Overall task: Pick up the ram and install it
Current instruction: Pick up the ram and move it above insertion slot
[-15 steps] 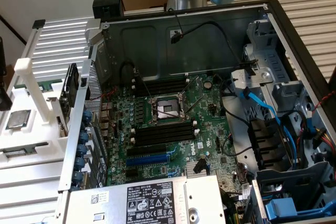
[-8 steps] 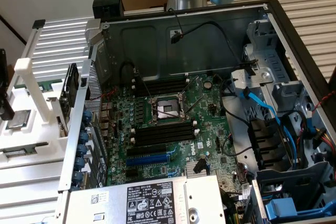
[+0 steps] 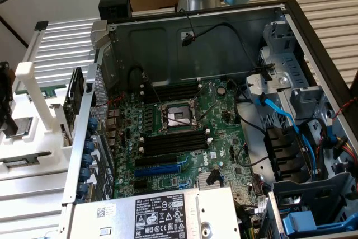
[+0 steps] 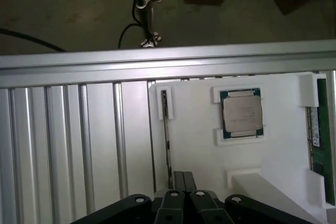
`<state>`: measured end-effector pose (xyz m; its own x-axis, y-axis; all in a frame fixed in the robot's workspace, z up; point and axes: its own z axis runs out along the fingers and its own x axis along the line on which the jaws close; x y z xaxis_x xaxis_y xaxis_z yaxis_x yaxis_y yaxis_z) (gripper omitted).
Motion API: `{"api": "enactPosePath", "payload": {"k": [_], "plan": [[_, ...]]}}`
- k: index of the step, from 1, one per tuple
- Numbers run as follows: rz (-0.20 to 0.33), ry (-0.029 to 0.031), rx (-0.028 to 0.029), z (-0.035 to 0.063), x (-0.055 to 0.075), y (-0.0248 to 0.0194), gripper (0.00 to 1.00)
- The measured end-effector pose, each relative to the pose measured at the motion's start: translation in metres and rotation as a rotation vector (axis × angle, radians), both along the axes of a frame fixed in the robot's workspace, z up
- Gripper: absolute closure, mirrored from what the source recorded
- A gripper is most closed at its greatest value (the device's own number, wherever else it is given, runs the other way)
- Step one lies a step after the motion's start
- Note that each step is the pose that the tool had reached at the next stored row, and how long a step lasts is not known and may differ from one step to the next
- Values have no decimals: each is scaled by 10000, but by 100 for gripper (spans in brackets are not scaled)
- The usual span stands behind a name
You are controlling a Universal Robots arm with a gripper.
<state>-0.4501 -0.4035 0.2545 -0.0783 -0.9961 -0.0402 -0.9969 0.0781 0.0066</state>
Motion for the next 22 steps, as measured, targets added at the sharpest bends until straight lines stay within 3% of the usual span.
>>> {"api": "enactPosePath", "payload": {"k": [12,18,20,22], "plan": [[-53,0,0,-232,-8,-53,90],[-52,0,0,-240,-9,-67,90],[-54,1,0,-240,-10,-73,83],[-54,0,0,-241,-10,-79,83]]}}
